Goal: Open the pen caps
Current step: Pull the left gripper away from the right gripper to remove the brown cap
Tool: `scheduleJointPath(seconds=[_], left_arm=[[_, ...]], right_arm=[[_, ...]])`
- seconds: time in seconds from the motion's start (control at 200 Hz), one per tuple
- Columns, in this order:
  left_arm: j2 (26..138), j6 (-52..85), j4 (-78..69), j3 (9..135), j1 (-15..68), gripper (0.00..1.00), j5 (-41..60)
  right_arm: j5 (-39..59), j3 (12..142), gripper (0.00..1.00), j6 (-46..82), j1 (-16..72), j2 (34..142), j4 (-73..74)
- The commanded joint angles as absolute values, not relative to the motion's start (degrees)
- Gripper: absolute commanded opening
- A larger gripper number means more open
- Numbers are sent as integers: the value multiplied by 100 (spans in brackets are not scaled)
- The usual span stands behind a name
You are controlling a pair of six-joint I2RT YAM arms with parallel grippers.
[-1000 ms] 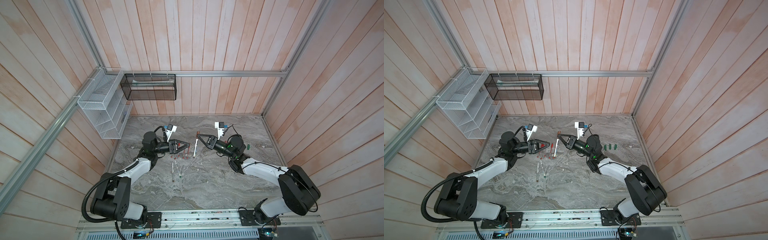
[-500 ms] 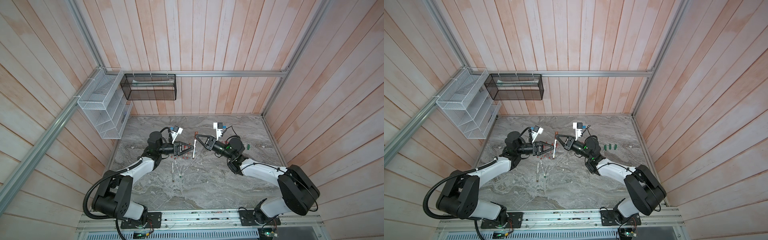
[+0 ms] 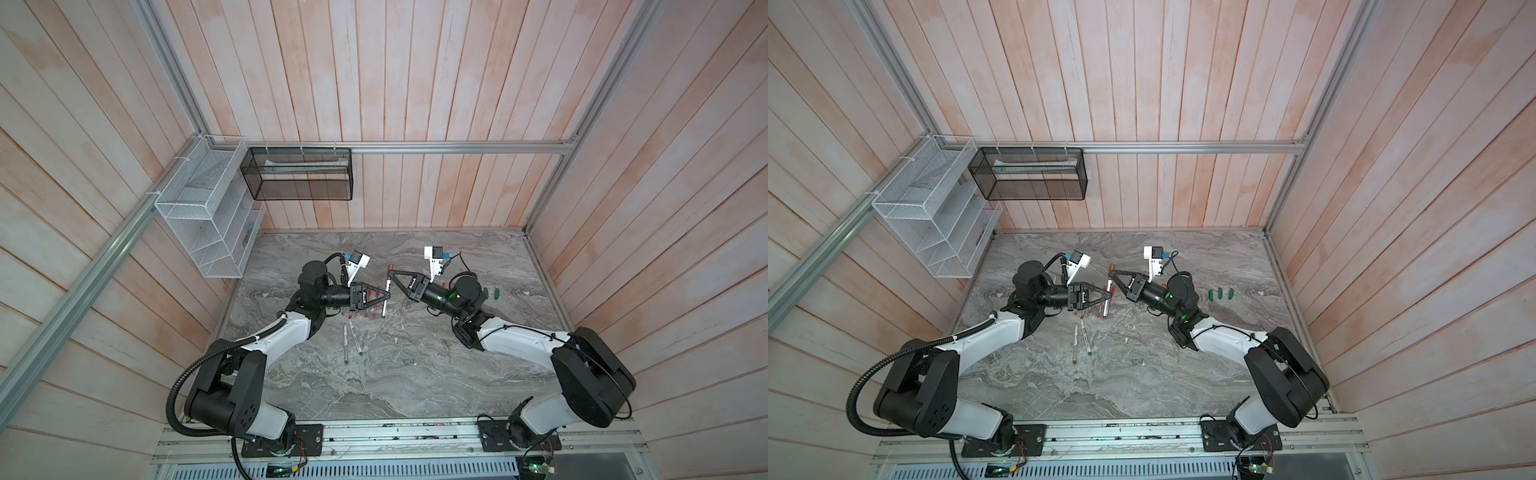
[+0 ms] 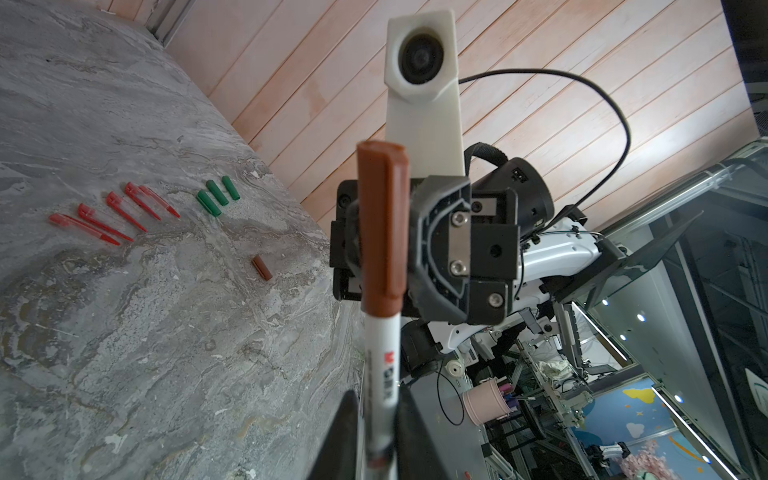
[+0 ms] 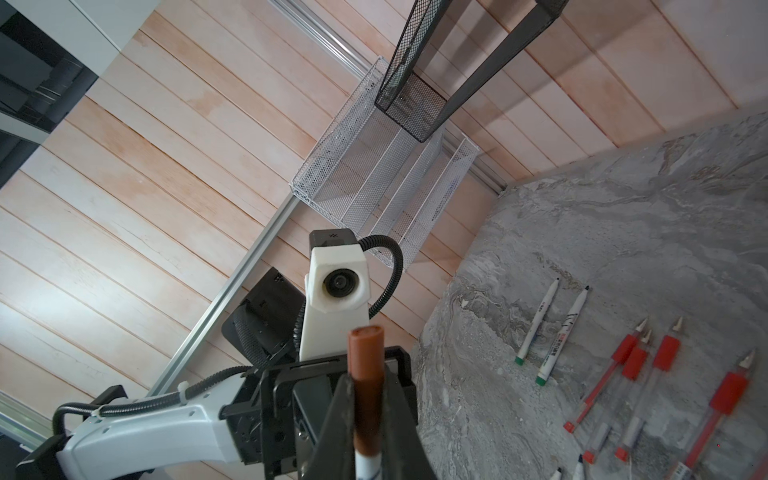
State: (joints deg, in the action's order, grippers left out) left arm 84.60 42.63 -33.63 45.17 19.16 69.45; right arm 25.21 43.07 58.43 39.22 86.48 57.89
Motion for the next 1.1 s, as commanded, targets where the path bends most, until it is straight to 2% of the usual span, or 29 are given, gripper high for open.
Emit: scheduleJointPath(seconds=[0.0,0.025,0.12,0.28,0.51,0.715,0.84,1.095], left_arm=[[8482,4072,-3188,4673,1917,3,6937],[8489,4055,-3218,4638,1922,0,6928],[8475,3956,-3151,4575,1925,0,6919],[8376,3812,-2979,4560,1937,0,6967],[8270,3637,-2765,4579,1960,0,6997],[8278,3714,-2902,4527,1993,0,7047],[8274,3594,-2921,4404,2063,0,7048],[8149,2997,-2362,4167,2303,0,6985]], right_arm=[[2584,4437,1,5823,3973,8666,5976],[2580,4431,1,5810,3973,8666,5976],[2535,4386,2,5816,3973,8666,6011],[2635,4485,18,5730,3964,8665,5857],[2717,4597,22,5811,3946,8798,5819],[2676,4638,15,5743,3935,8795,5682],[2638,4676,0,5650,3894,8789,5590],[2736,5002,0,5643,3299,8616,5330]])
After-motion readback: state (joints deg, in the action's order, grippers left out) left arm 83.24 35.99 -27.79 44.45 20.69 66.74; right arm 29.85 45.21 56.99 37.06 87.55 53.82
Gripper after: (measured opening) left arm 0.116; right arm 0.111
